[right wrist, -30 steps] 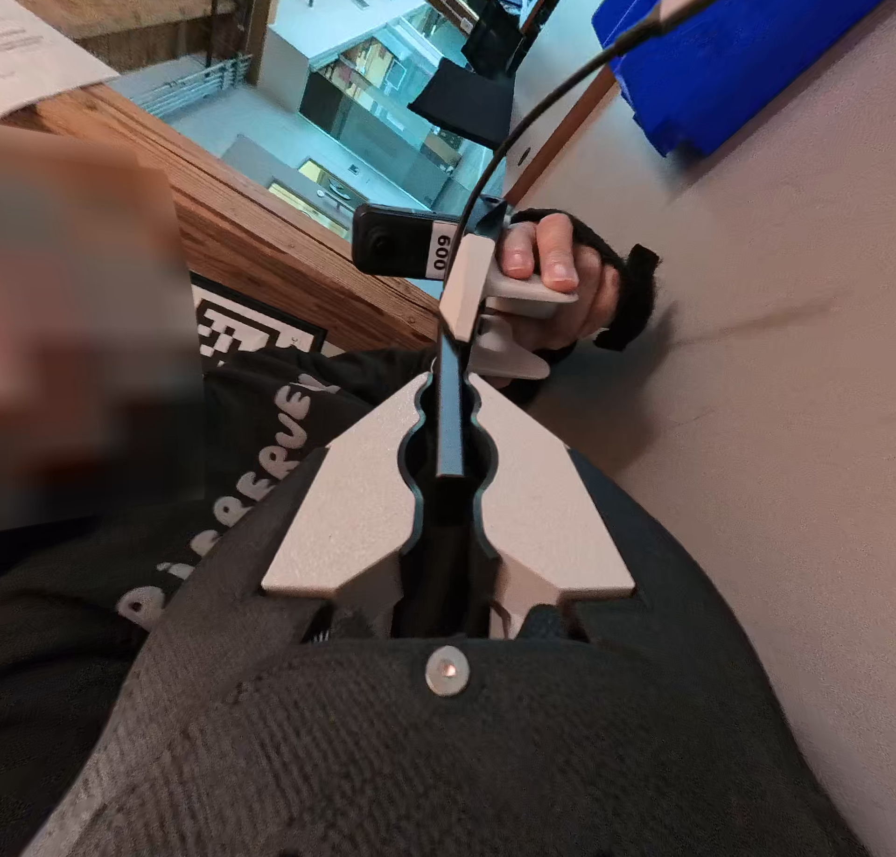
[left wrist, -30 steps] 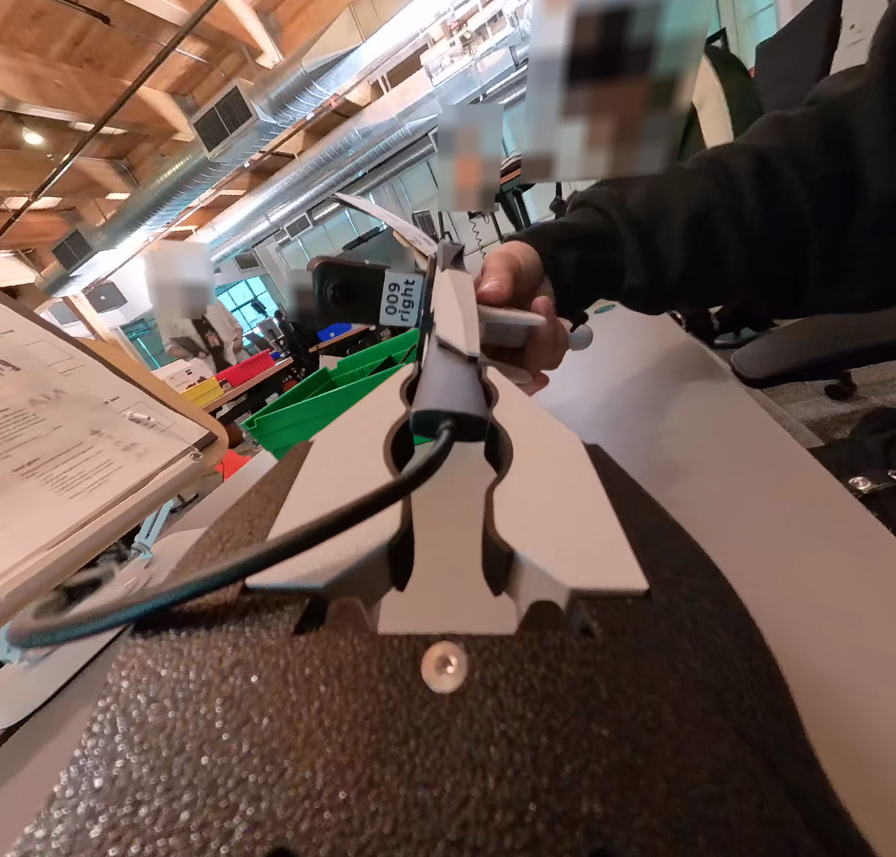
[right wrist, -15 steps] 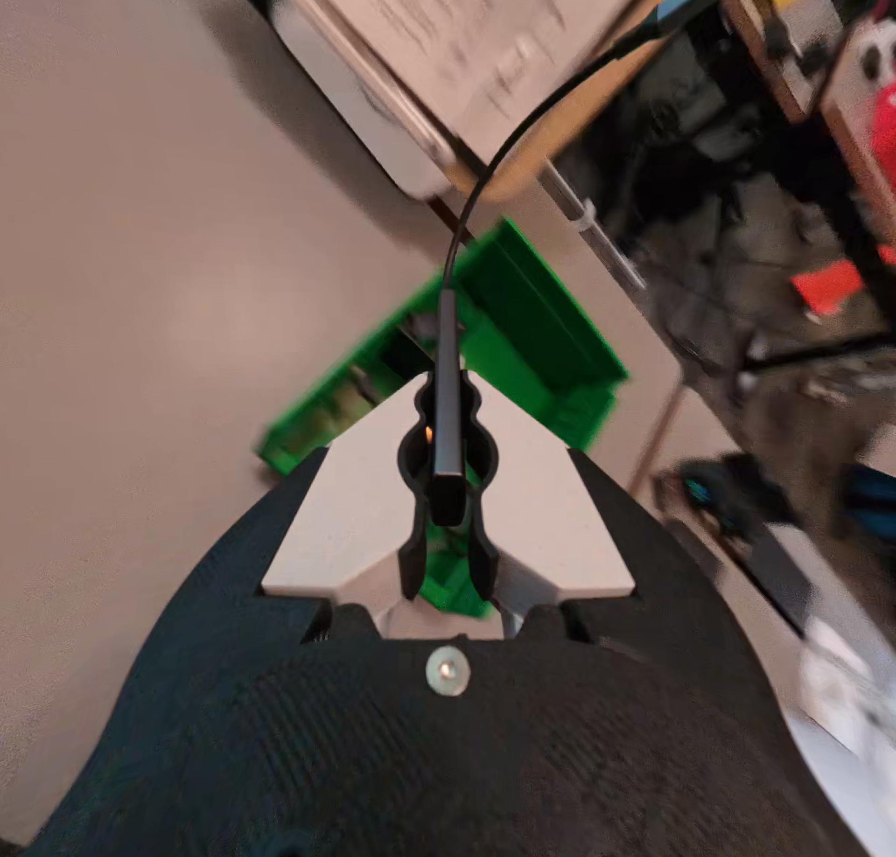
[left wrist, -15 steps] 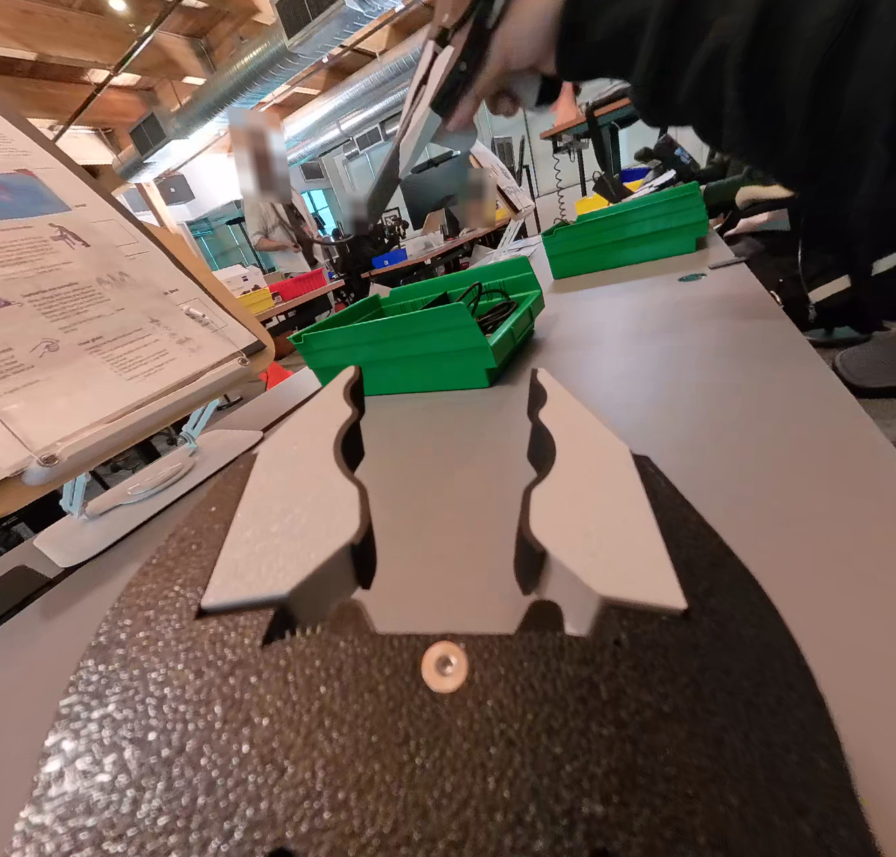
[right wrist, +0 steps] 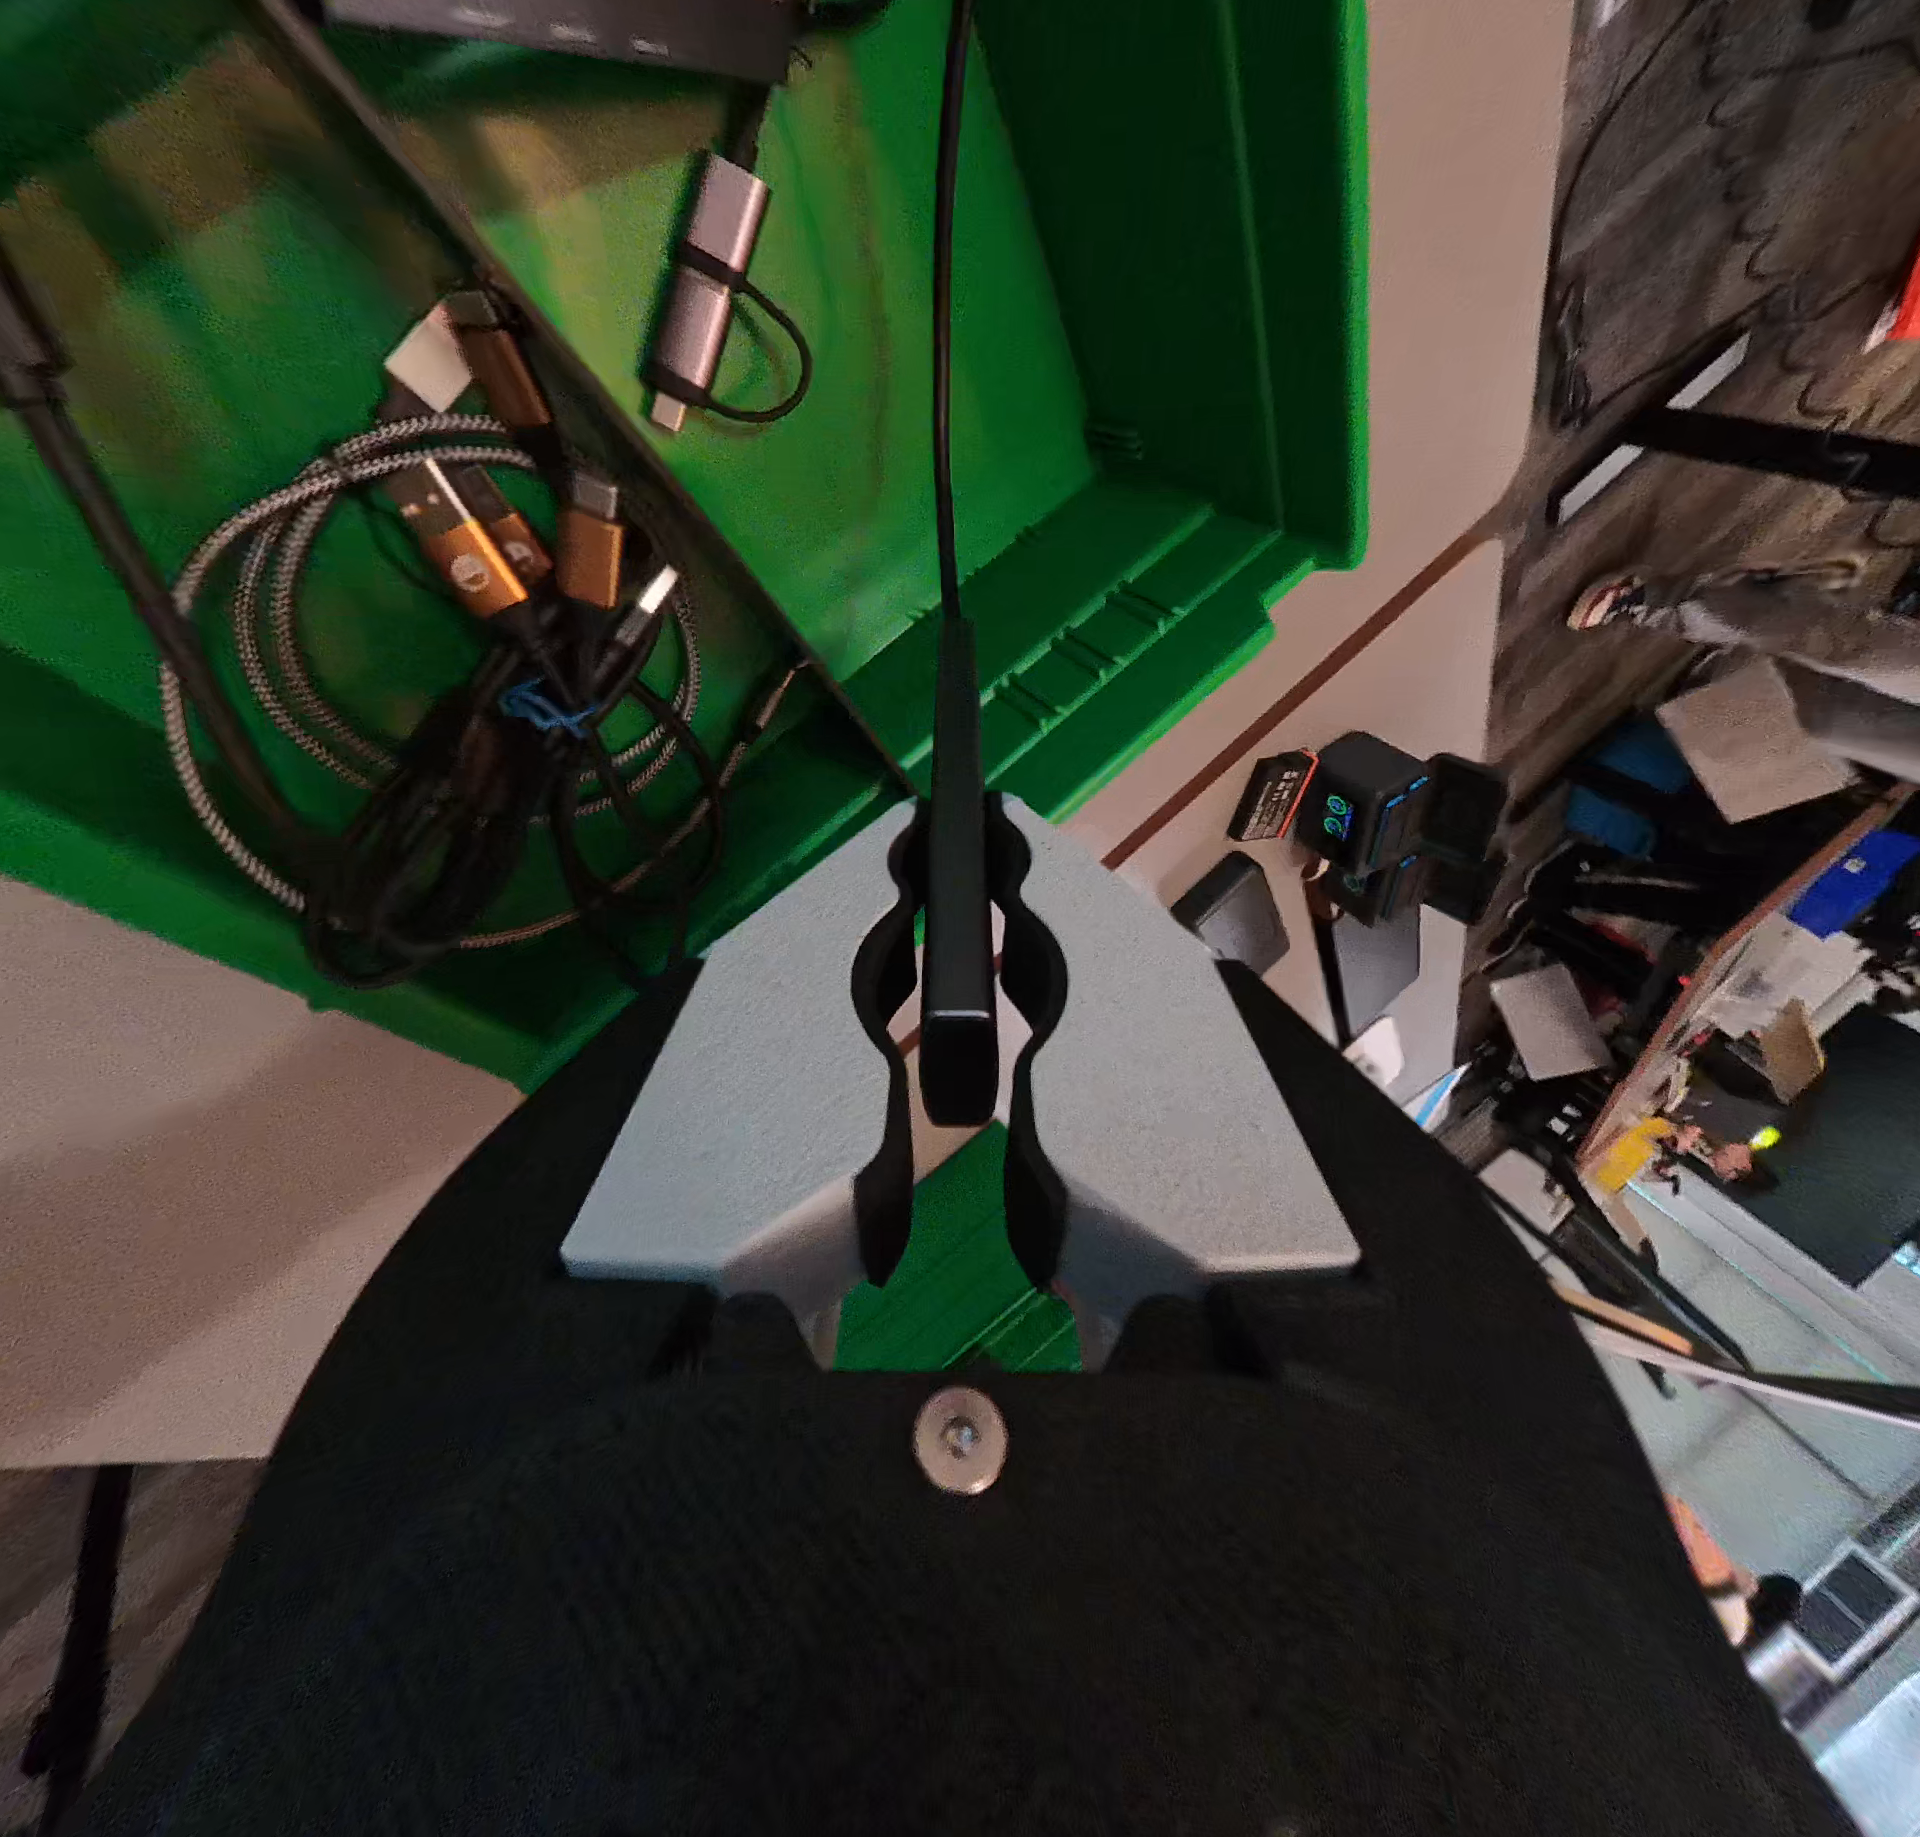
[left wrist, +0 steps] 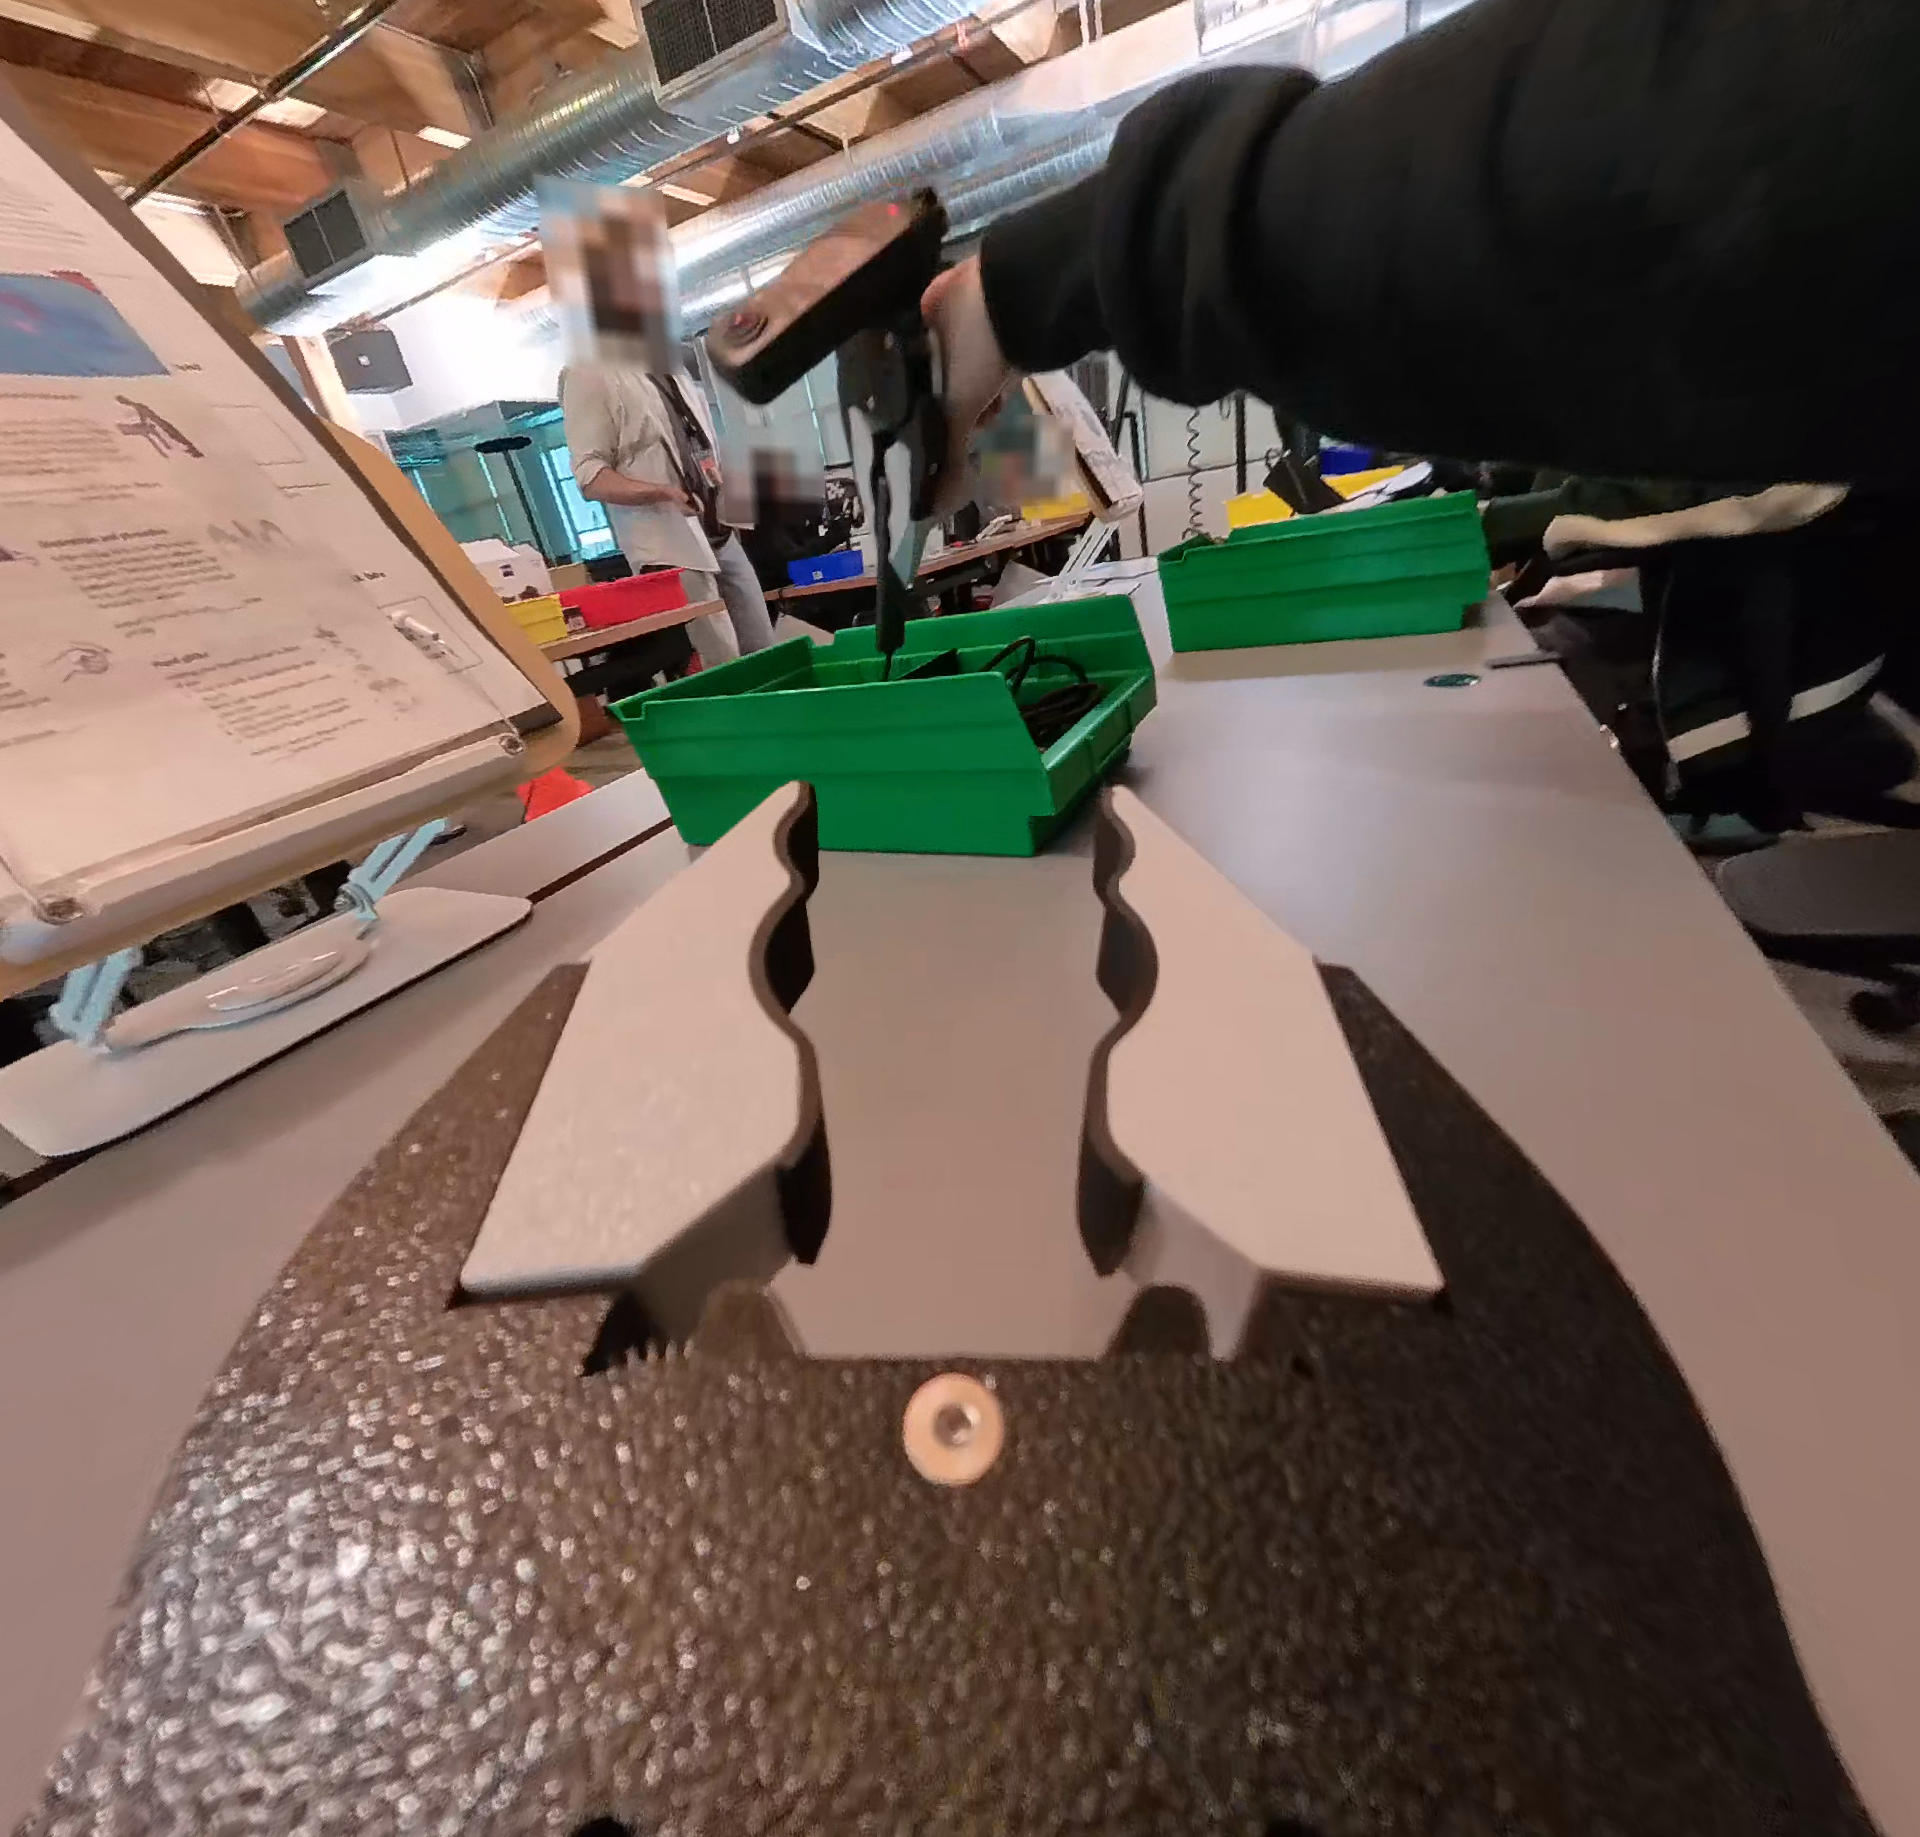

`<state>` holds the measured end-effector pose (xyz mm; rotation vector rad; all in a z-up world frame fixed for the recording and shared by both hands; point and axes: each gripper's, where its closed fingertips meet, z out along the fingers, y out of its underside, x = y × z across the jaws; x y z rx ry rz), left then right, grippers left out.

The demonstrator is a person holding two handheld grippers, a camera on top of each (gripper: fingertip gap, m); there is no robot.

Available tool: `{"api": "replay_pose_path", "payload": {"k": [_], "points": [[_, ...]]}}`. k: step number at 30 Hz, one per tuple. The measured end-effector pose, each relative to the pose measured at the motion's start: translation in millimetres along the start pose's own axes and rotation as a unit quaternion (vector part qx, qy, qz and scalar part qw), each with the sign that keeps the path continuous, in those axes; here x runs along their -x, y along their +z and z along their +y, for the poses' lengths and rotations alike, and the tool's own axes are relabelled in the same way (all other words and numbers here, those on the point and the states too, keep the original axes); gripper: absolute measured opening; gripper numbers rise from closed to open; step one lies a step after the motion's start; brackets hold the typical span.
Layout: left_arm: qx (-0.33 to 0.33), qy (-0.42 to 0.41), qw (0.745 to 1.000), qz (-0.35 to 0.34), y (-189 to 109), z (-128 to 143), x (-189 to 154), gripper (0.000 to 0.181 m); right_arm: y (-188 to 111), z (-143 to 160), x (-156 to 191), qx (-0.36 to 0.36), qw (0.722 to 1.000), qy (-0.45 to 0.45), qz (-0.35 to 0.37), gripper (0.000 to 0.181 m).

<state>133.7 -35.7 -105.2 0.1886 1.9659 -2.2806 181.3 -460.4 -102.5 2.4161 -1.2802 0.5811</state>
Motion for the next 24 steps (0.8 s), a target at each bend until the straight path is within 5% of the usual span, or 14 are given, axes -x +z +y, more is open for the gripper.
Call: {"api": "replay_pose_path", "payload": {"k": [6,12,15,20,24], "points": [[0.005,-0.015,1.0,0.016,2,3,-4,0.049,48,-28,-12,-0.004,0.998,0.051,0.029,0.014],[0.024,-0.015,0.999,0.035,5,10,-12,0.049,43,-93,-32,-0.197,0.967,0.141,0.077,0.035],[0.023,-0.016,0.999,0.034,4,10,-11,0.049,22,-123,-17,-0.293,0.947,0.126,0.023,0.05],[0.023,-0.016,0.999,0.033,4,10,-11,0.049,14,-102,-22,-0.244,0.963,0.092,0.066,0.061],[0.023,-0.012,0.999,0.032,4,10,-11,0.048,-2,-99,-15,-0.312,0.937,0.152,0.034,0.063]]}}
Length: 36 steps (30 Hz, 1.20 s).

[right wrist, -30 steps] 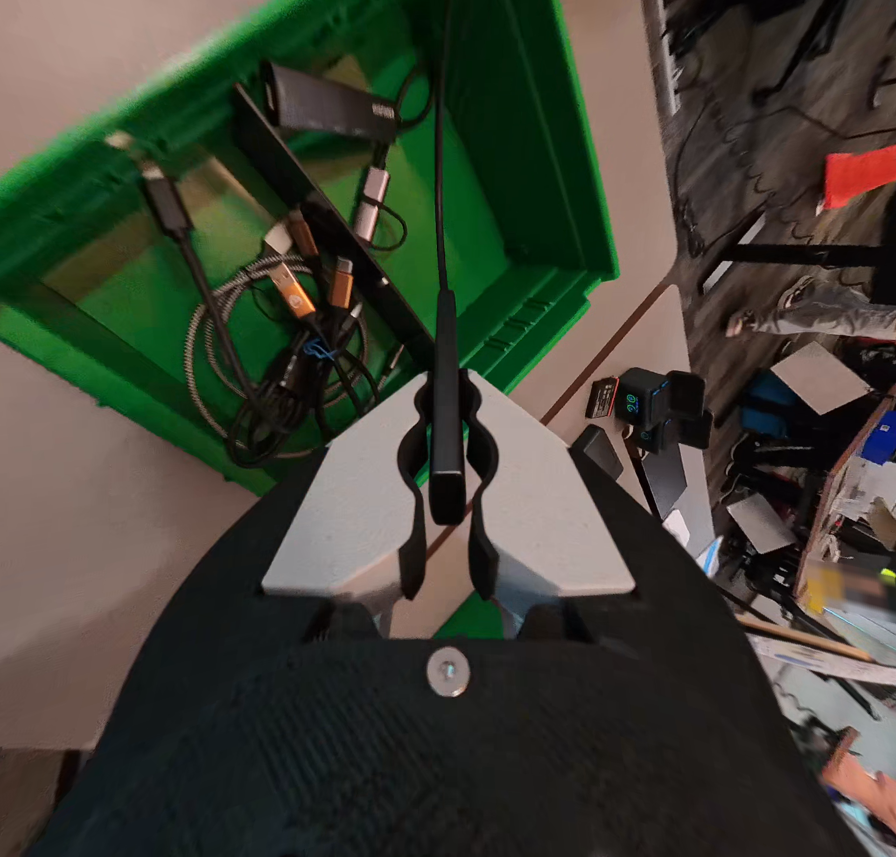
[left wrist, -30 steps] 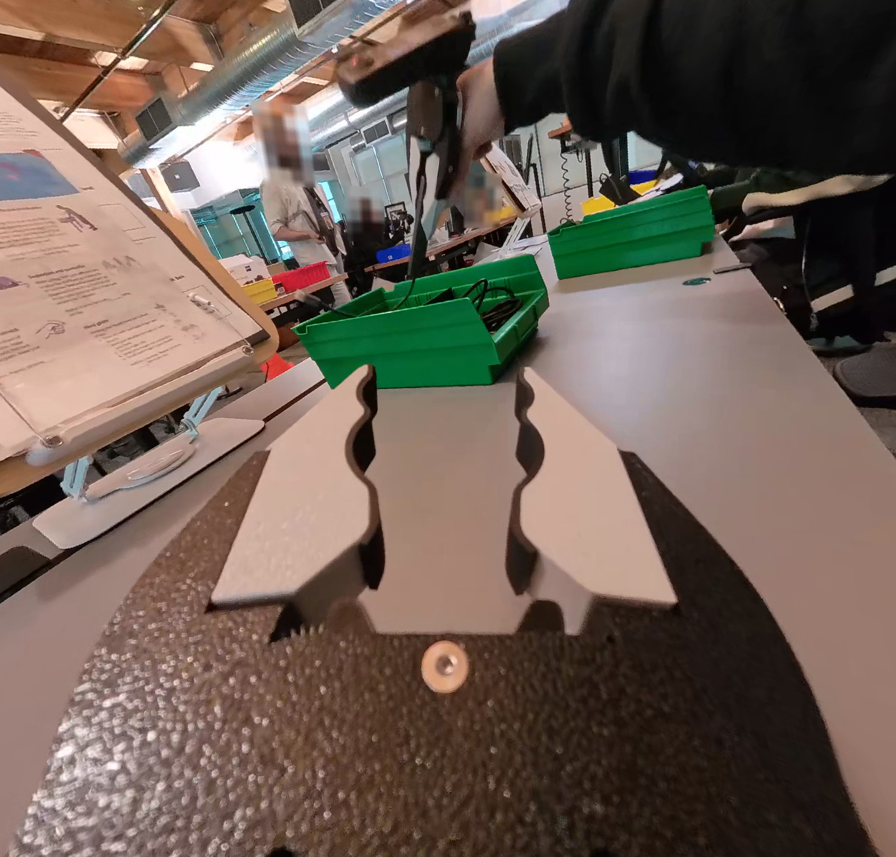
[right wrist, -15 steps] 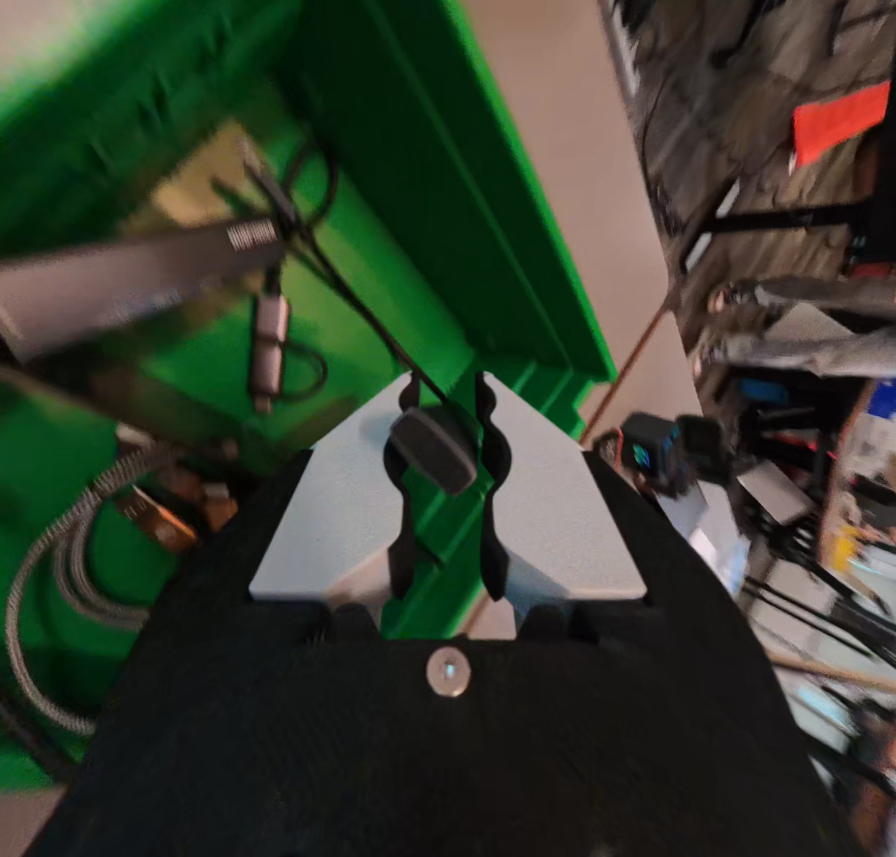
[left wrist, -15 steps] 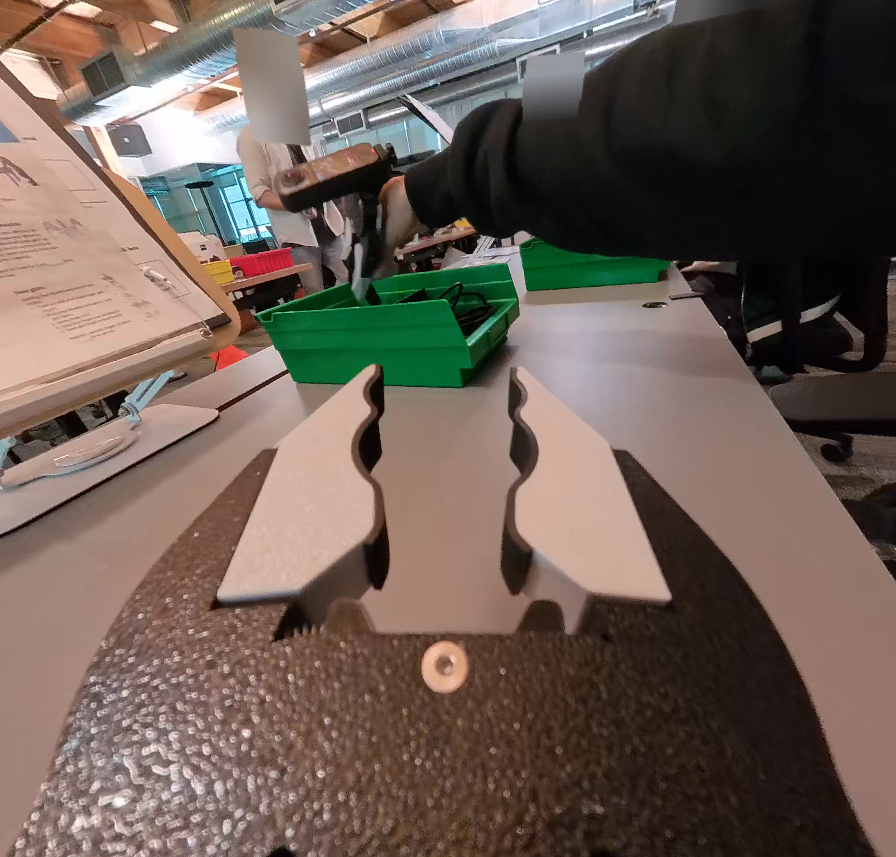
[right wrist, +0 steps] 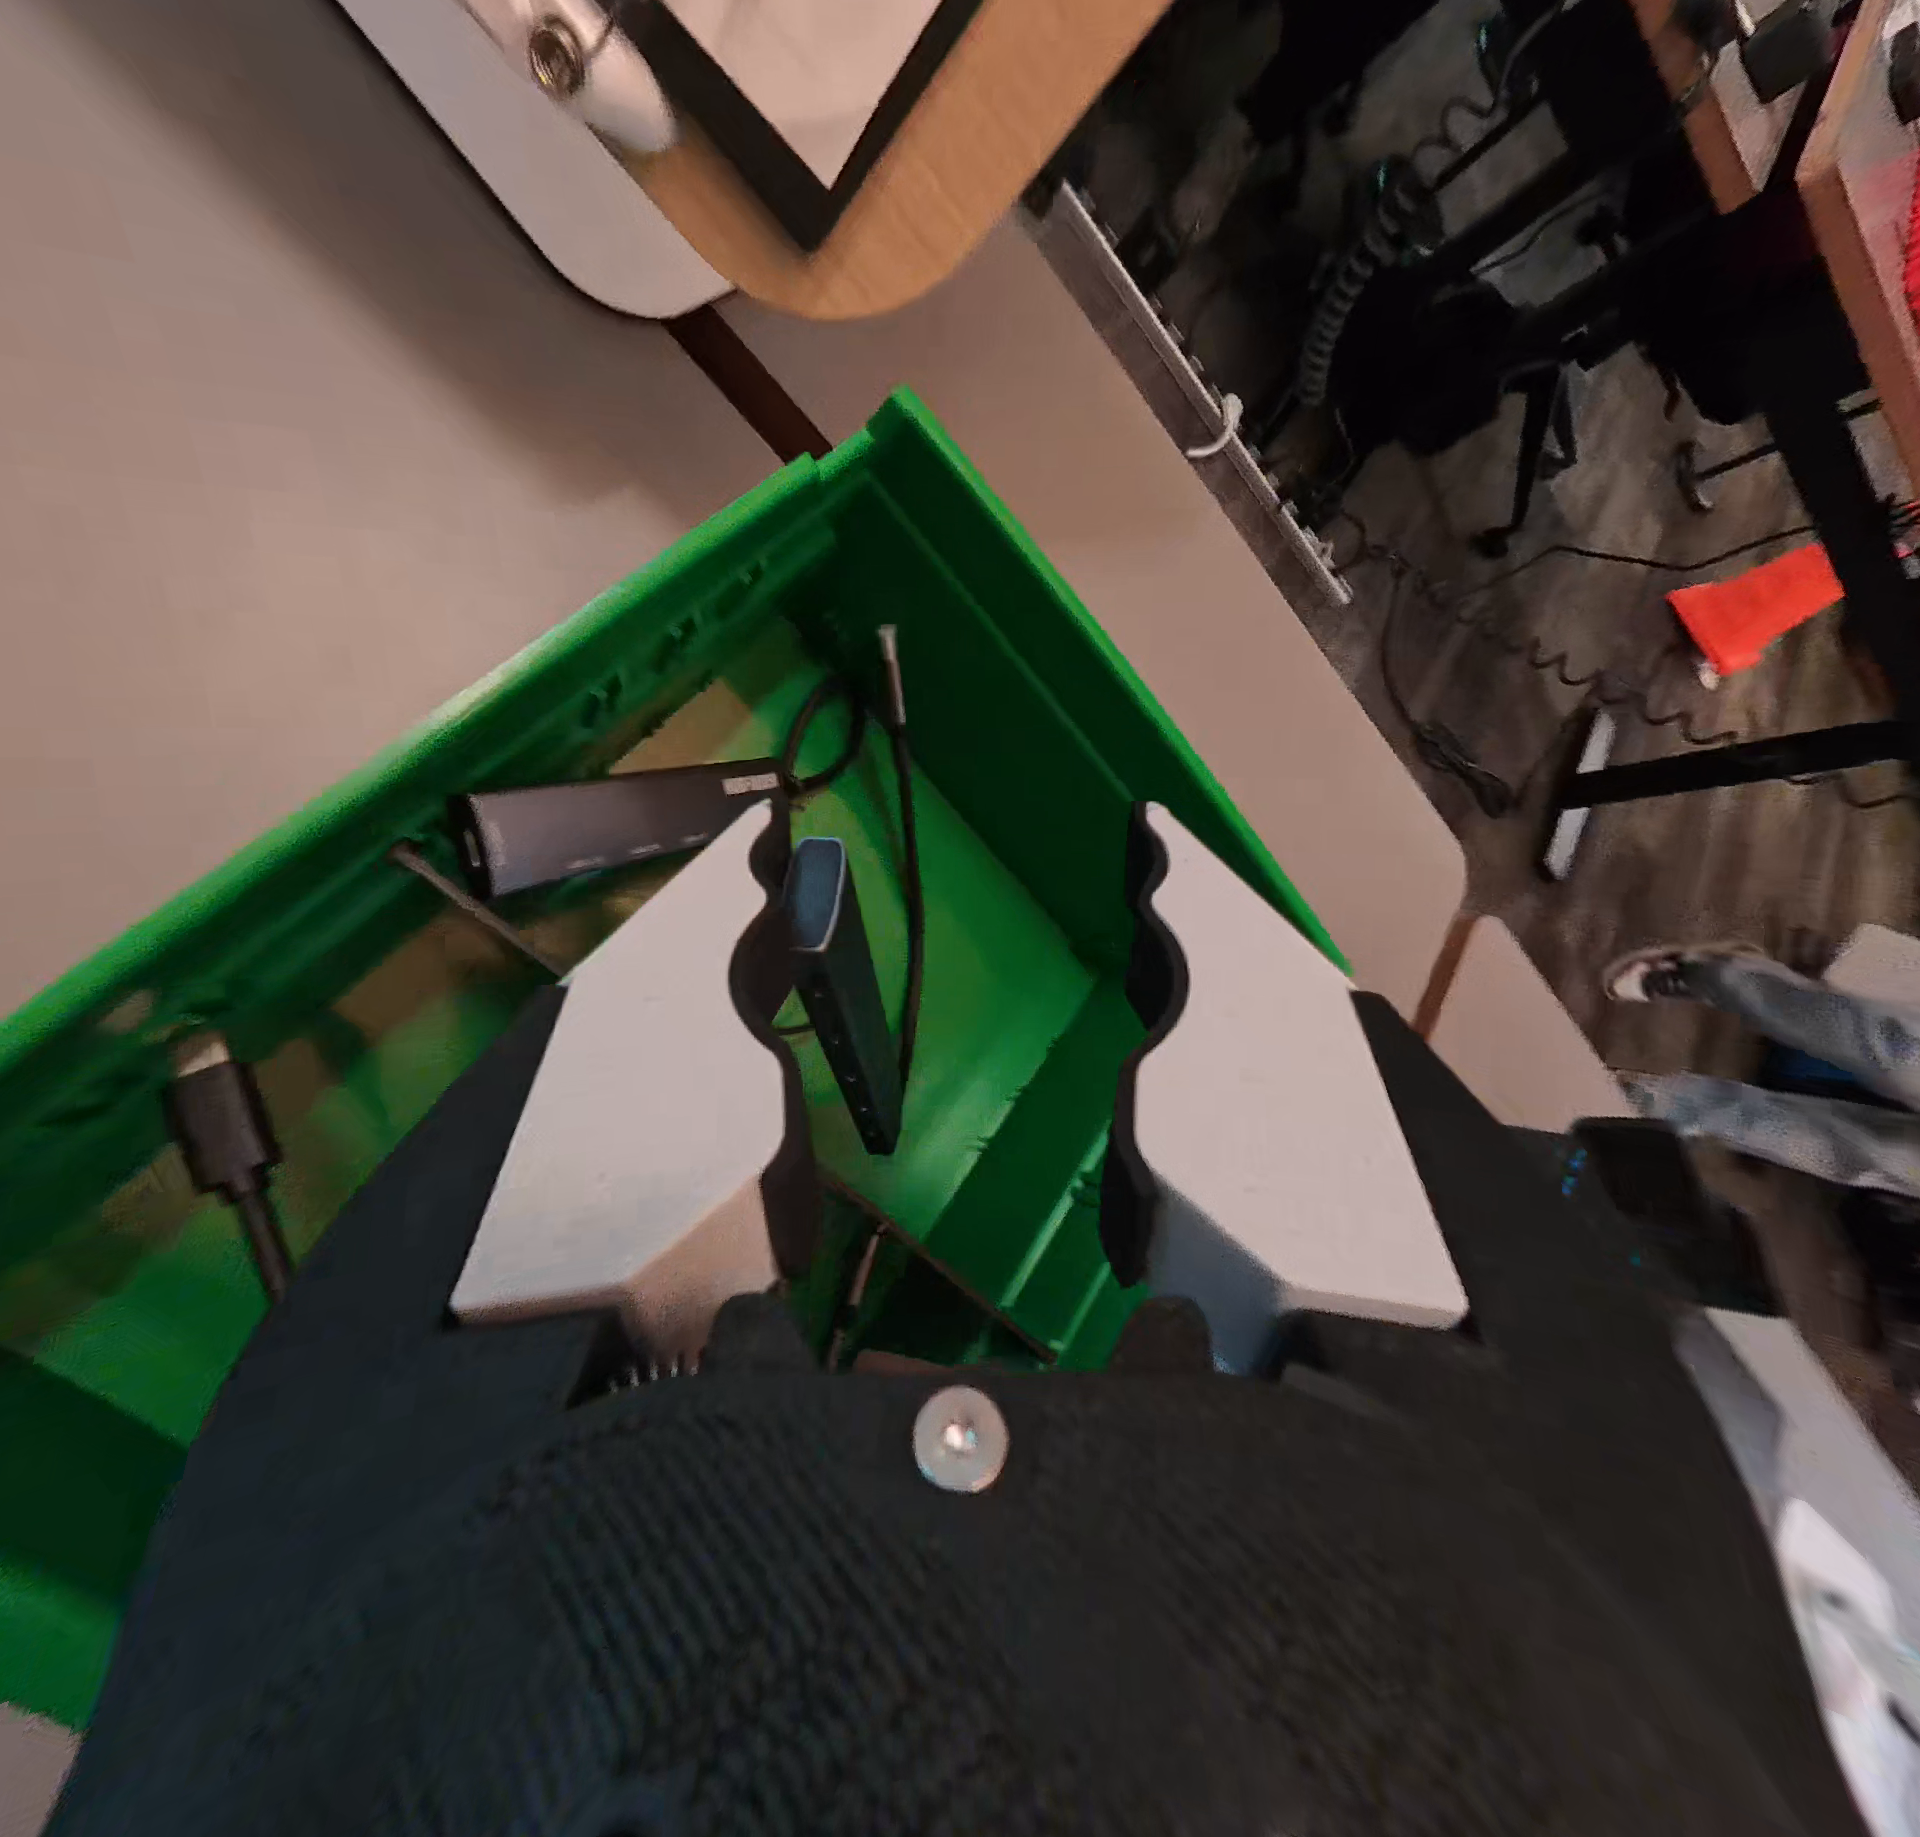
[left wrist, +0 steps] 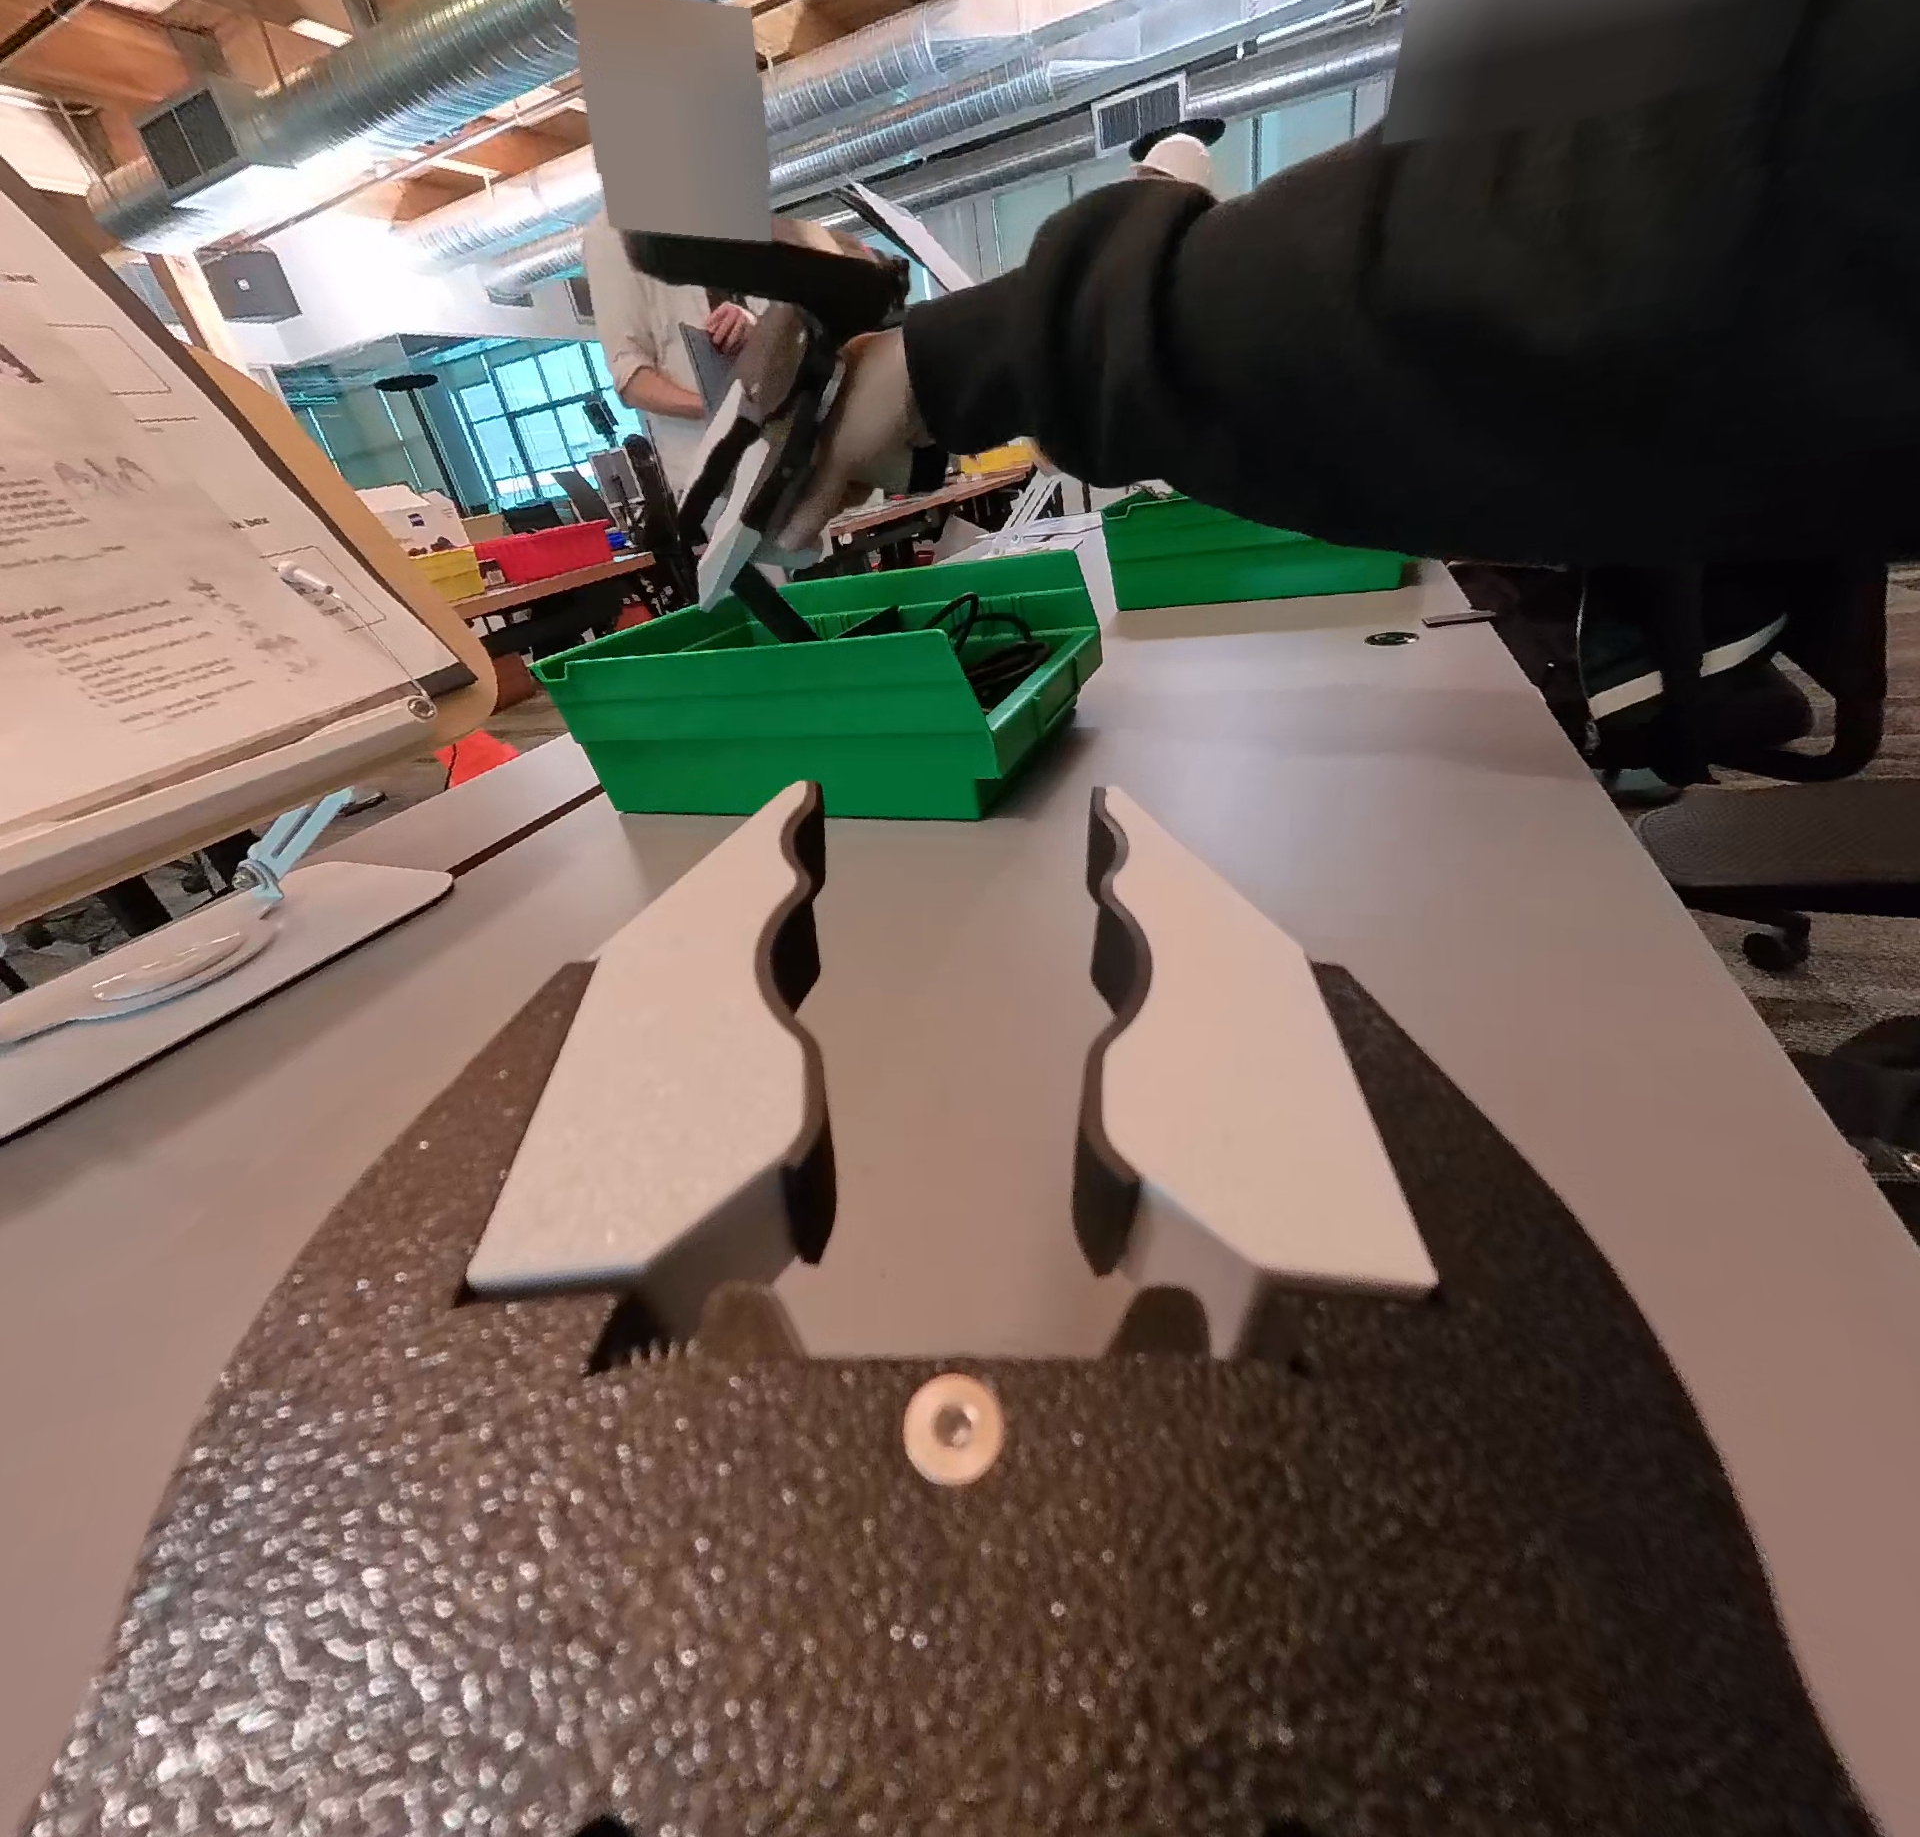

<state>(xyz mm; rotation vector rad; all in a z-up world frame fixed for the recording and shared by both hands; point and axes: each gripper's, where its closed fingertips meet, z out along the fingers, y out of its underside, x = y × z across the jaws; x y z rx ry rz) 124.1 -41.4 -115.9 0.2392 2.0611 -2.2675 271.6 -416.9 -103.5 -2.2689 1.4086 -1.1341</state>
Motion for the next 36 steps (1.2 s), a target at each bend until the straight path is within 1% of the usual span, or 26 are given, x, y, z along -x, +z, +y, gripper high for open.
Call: {"api": "replay_pose_path", "payload": {"k": [4,7,11,13,15,16,18,19,20,22,23,24,25,26,28,30,31,33,36], "points": [[-0.002,0.005,1.0,-0.002,0,0,0,0.047,-13,12,14,-0.018,1.0,0.008,-0.021,0.064],[0.001,0.011,1.0,-0.002,0,0,-2,0.047,-21,20,21,-0.024,1.0,-0.004,-0.005,0.062],[0.004,0.019,1.0,-0.001,1,1,-3,0.046,-41,13,40,-0.077,0.997,-0.001,-0.002,0.061],[0.011,0.026,1.0,-0.004,2,3,-4,0.046,-58,15,40,-0.087,0.995,0.017,0.039,0.061],[0.034,0.03,0.999,-0.016,6,8,-4,0.047,-85,16,48,-0.113,0.989,0.053,0.074,0.064],[0.049,0.031,0.998,-0.027,10,10,-3,0.047,-101,14,60,-0.143,0.984,0.075,0.077,0.068],[0.09,0.026,0.994,-0.064,19,18,2,0.05,-129,10,90,-0.212,0.97,0.105,0.055,0.073],[0.106,0.017,0.99,-0.086,27,21,5,0.053,-140,12,99,-0.236,0.963,0.113,0.06,0.074],[0.12,0.002,0.987,-0.104,37,24,7,0.054,-148,18,103,-0.246,0.959,0.12,0.07,0.079],[0.165,-0.029,0.979,-0.114,63,34,6,0.063,-156,36,106,-0.236,0.957,0.15,0.079,0.094],[0.192,-0.039,0.974,-0.113,78,39,5,0.073,-159,42,102,-0.236,0.953,0.169,0.083,0.097],[0.212,-0.045,0.969,-0.116,93,41,6,0.083,-163,46,96,-0.234,0.95,0.189,0.087,0.104],[0.225,-0.051,0.965,-0.122,109,42,8,0.091,-168,51,90,-0.231,0.946,0.208,0.093,0.111],[0.233,-0.055,0.962,-0.129,125,40,11,0.097,-174,55,83,-0.237,0.939,0.225,0.103,0.113],[0.23,-0.063,0.96,-0.148,158,33,19,0.099,-189,57,72,-0.271,0.92,0.253,0.124,0.113],[0.221,-0.082,0.959,-0.158,190,31,25,0.098,-198,57,71,-0.288,0.913,0.266,0.117,0.112],[0.227,-0.098,0.956,-0.155,205,35,24,0.097,-202,58,70,-0.291,0.91,0.271,0.116,0.111],[0.269,-0.117,0.944,-0.149,230,54,23,0.094,-210,58,66,-0.301,0.906,0.27,0.127,0.109],[0.327,-0.116,0.918,-0.189,247,88,38,0.09,-215,56,66,-0.308,0.905,0.266,0.125,0.107]]}}
